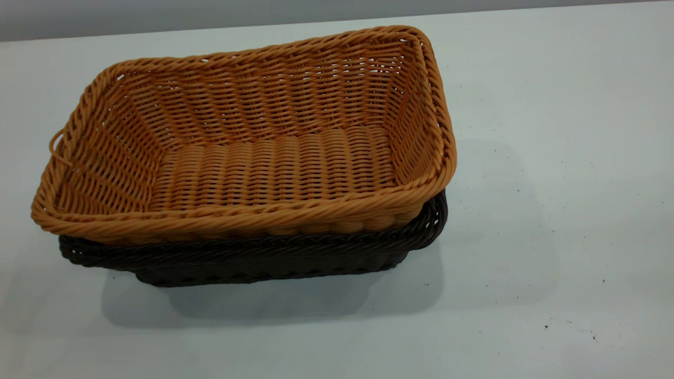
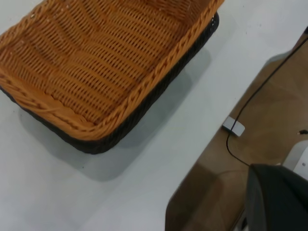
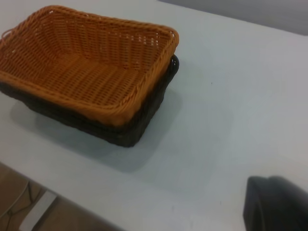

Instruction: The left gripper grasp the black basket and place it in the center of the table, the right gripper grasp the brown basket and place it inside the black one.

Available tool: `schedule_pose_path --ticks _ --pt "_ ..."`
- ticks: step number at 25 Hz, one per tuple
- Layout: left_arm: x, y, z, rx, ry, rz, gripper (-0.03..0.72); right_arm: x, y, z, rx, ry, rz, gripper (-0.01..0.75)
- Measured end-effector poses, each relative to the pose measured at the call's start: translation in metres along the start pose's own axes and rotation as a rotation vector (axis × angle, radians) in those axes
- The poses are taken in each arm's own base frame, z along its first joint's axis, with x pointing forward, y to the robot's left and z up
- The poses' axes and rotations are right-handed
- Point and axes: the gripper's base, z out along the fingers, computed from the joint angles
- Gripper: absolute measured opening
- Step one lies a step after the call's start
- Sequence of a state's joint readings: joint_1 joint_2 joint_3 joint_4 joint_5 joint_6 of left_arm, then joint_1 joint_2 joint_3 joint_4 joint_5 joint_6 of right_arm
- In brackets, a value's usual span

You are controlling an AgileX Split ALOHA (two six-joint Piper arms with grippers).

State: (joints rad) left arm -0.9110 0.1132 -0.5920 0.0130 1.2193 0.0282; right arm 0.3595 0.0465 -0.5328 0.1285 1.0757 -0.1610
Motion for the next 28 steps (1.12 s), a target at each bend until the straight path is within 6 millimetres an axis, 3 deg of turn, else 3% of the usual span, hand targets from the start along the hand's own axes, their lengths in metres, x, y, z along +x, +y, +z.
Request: schedule_pose_path --ticks 10,18,28 --pt "0.000 0.000 0.001 0.000 0.003 -0.003 -0.001 0.008 0.000 0.010 -0.002 0.027 0.003 0.000" --pt "0.011 -0.002 0.027 0.013 0.024 -0.032 -0.001 0.008 0.000 0.010 -0.003 0.028 0.004 0.000" --pt "0.009 -0.001 0.028 0.005 0.002 -0.044 -0.001 0.008 0.000 0.010 -0.002 0.032 0.004 0.000"
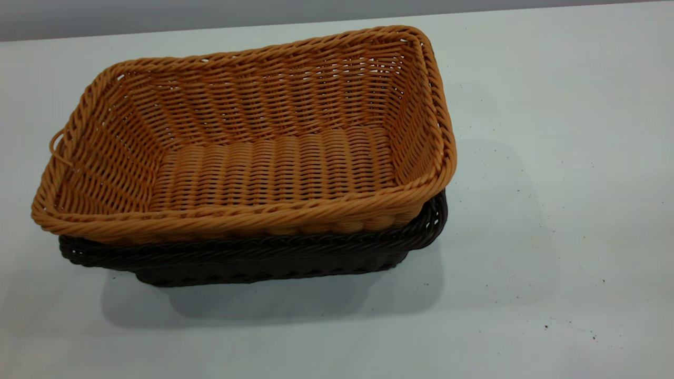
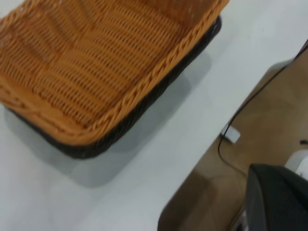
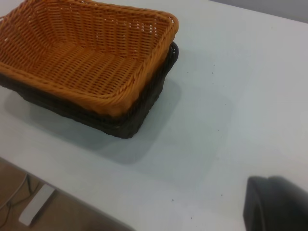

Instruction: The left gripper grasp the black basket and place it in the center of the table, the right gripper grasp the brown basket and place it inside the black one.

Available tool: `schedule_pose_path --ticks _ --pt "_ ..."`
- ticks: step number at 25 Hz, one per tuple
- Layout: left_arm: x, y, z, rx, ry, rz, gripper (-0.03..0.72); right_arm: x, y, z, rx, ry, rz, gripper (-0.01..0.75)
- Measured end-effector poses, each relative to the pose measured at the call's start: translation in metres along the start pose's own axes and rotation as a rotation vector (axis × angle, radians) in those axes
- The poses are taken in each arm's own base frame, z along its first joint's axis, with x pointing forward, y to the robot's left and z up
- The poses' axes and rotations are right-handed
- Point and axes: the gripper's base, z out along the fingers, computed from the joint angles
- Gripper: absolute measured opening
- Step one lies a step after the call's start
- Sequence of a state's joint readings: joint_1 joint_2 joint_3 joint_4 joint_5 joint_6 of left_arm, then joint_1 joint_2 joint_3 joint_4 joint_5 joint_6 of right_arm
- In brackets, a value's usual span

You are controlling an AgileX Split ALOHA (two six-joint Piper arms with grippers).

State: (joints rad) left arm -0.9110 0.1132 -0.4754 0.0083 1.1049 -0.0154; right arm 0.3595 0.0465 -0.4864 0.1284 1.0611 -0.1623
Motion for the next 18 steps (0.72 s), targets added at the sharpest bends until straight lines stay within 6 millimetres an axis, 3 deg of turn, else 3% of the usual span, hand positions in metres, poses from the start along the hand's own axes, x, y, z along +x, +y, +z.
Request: schedule_pose_path --ticks 18 --pt "0.0024 0.0007 0.0065 -0.042 -0.005 -0.045 -0.001 0.0000 0.0000 0.0001 0.008 0.000 0.005 0.000"
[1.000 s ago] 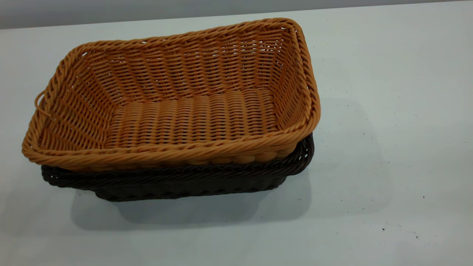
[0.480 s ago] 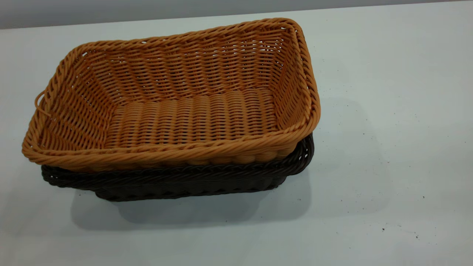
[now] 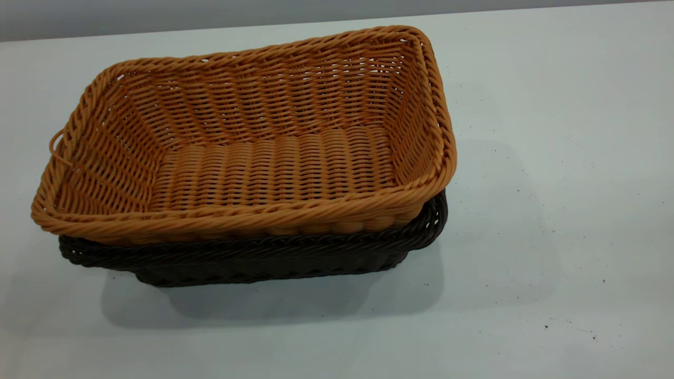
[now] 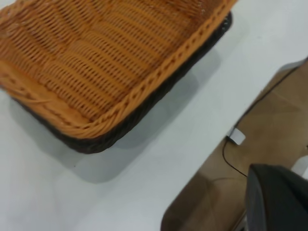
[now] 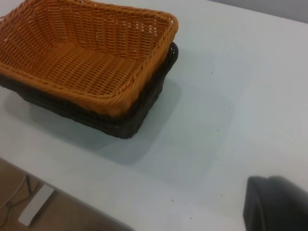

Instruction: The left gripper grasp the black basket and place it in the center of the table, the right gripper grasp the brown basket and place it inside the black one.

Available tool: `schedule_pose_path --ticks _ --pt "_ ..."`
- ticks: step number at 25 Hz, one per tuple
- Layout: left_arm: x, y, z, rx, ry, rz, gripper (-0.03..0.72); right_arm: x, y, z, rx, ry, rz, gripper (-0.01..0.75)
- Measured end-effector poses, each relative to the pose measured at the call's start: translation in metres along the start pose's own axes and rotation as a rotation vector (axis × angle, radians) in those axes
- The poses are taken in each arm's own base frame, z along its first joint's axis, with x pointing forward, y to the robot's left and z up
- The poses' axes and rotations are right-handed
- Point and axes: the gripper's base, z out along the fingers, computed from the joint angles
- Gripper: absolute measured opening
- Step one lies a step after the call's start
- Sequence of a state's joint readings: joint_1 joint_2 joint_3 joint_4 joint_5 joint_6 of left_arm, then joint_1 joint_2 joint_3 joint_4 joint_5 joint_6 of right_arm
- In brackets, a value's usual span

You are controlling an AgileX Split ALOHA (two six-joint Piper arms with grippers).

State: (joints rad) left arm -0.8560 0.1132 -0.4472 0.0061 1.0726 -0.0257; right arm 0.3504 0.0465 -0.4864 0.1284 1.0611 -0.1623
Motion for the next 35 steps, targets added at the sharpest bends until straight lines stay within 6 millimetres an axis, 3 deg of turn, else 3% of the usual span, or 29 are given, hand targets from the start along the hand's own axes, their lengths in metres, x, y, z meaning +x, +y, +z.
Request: schedule_pose_path --ticks 22,35 --pt "0.003 0.012 -0.004 -0.663 -0.012 -0.506 -0.001 -0.002 -0.003 0.003 0.368 0.011 0.211 0.000" --pt "0.004 0.012 -0.005 -0.719 -0.013 -0.548 -0.001 0.001 0.001 -0.002 0.405 -0.033 0.215 0.000"
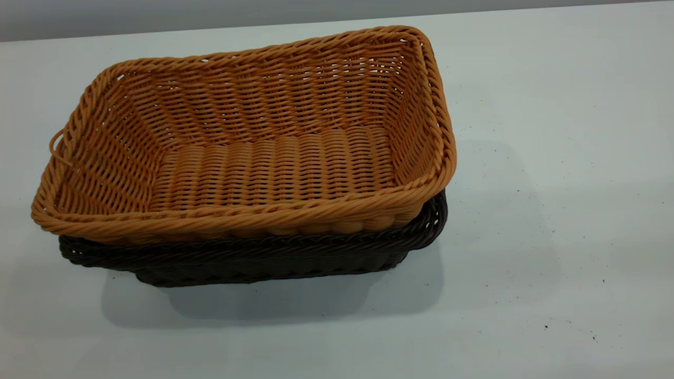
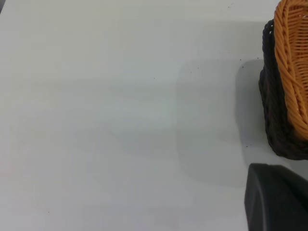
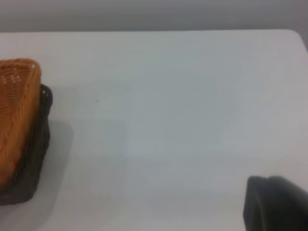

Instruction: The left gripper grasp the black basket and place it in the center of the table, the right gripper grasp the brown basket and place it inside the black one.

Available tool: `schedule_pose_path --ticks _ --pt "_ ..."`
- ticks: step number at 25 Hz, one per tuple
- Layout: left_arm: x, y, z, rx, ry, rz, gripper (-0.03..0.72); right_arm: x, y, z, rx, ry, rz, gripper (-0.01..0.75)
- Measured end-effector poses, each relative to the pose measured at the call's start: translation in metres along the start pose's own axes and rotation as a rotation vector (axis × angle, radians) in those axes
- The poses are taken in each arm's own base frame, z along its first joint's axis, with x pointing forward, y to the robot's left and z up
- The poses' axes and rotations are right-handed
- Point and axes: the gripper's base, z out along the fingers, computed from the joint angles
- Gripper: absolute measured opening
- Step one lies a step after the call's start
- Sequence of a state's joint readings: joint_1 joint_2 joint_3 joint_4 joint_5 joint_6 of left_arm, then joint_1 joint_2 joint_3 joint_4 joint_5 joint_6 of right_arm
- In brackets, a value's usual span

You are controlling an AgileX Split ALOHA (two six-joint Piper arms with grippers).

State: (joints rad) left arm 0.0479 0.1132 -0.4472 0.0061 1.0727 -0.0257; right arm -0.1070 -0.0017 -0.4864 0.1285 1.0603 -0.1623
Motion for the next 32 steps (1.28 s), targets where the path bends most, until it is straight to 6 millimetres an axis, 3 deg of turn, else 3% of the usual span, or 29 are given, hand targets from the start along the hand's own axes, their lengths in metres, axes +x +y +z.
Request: schedule_pose_path --ticks 11,32 --pt "0.009 0.000 -0.013 0.002 -0.112 0.000 -0.001 0.000 0.000 0.000 0.005 0.002 0.003 0.000" --pt "0.009 0.000 -0.013 0.002 -0.115 0.001 -0.001 0.000 0.000 0.000 0.013 0.002 0.007 0.000"
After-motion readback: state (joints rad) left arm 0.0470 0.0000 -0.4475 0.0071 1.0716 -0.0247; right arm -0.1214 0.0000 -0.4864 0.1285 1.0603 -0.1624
